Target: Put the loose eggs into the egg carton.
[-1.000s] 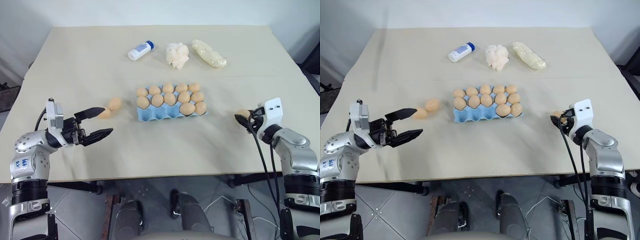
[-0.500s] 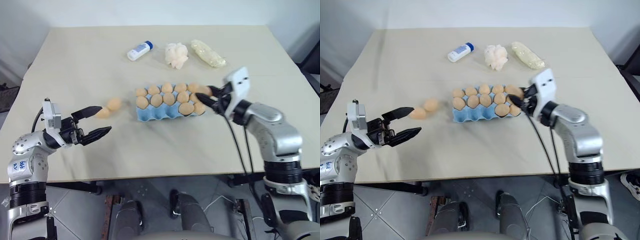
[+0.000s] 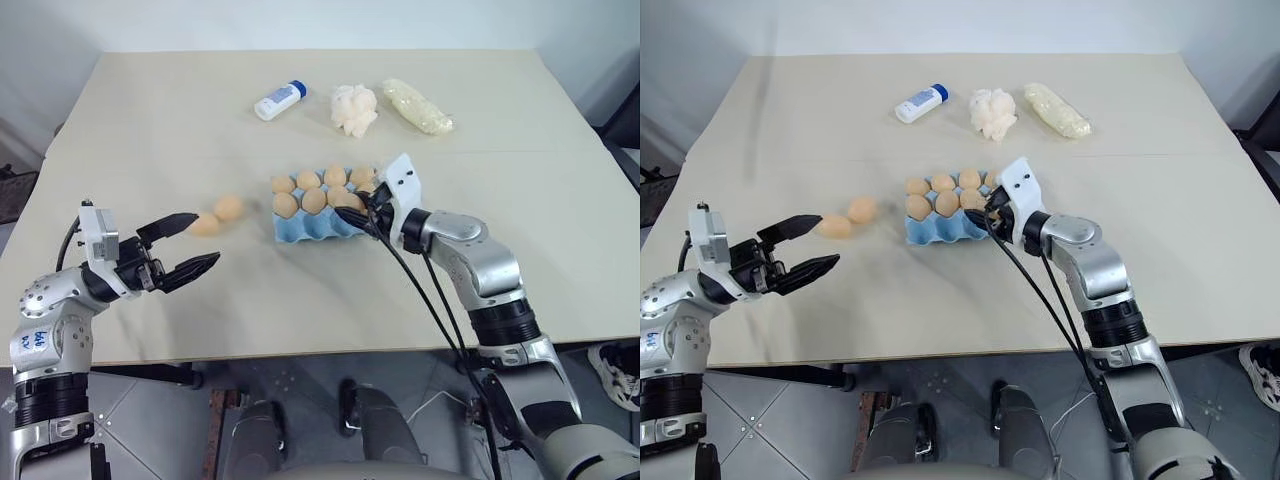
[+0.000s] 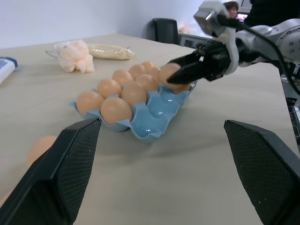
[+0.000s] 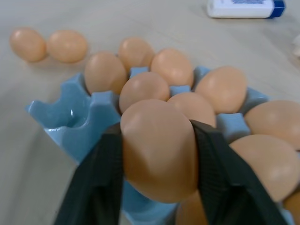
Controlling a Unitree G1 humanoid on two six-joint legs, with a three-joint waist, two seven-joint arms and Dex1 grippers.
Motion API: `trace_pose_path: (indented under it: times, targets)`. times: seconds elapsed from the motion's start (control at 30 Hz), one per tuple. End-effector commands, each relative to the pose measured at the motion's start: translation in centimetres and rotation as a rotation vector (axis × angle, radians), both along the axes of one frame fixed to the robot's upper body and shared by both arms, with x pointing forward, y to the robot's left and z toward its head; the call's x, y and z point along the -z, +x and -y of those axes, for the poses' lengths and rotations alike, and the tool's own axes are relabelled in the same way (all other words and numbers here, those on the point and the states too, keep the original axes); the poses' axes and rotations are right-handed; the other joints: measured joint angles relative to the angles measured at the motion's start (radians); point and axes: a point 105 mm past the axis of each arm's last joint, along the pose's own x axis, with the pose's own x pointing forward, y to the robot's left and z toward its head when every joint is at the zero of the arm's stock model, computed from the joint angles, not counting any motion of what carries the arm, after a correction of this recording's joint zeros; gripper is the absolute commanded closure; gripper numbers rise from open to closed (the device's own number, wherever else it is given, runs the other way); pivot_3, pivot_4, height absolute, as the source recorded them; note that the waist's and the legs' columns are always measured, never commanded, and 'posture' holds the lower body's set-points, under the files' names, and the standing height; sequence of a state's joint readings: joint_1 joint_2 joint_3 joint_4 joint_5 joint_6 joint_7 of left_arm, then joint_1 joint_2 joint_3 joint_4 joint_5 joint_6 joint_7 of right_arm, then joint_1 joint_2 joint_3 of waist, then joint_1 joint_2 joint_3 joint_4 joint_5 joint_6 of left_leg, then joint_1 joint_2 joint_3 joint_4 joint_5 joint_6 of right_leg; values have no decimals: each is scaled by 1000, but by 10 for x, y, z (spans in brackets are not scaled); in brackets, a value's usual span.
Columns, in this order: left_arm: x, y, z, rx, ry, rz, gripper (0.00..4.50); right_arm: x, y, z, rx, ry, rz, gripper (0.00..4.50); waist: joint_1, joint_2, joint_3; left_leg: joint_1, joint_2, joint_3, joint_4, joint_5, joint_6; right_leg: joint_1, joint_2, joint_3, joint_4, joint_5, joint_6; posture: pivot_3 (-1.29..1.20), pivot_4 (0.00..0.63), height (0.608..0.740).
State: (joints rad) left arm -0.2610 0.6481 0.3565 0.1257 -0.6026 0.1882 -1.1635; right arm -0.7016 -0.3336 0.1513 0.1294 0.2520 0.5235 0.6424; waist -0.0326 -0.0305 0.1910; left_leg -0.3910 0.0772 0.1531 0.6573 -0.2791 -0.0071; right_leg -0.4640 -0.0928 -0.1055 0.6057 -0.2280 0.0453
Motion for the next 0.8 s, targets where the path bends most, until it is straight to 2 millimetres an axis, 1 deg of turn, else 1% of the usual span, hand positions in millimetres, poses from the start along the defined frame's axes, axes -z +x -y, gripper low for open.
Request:
trace_pose_path:
  times: [0.03,0.13,0.17,0.3,0.37,0.47,0.63,0.73,0.8]
  targets:
    - [-12,-4,-3,-11,-6,56,0,-17,-2,-6,-34,19,60,1213,0,0,0,0,0,0,0,0,0,0,0,0,0,0,0,0,150,740]
    - [-12,-4,-2,-13,-8,58,0,-21,-3,-5,-42,19,74,213,0,0,0,0,0,0,0,0,0,0,0,0,0,0,0,0,150,740]
    - [-12,-4,-2,-14,-9,58,0,-23,-4,-5,-45,19,79,14,0,0,0,0,0,0,0,0,0,0,0,0,0,0,0,0,150,740]
    - [-12,-3,-2,-21,-12,65,0,-31,-7,4,-45,13,102,14,1,0,0,0,0,0,0,0,0,0,0,0,0,0,0,0,150,740]
    - [-13,-1,-3,-40,-14,73,0,-35,-9,15,-40,5,119,14,2,0,0,0,1,0,0,0,0,0,0,0,0,0,0,0,150,740]
    - [-15,0,-8,-85,-19,86,0,-40,-18,33,-53,5,142,14,3,0,0,0,1,0,0,-1,-1,0,0,0,-1,0,0,0,150,740]
    - [-20,1,-27,-239,-24,117,0,-40,-40,72,-92,-13,186,14,5,0,0,0,1,-1,-1,-1,-1,0,1,-1,-4,0,0,0,150,740]
    - [-22,2,-44,-375,-33,139,0,-33,-56,98,-136,-15,159,14,4,0,0,0,1,-1,-2,-2,-1,0,1,-1,-5,0,0,0,150,740]
    - [-24,1,-51,-430,-39,151,0,-28,-63,110,-156,-22,144,14,3,0,0,0,1,-1,-2,-2,-1,1,1,0,-5,0,0,0,150,740]
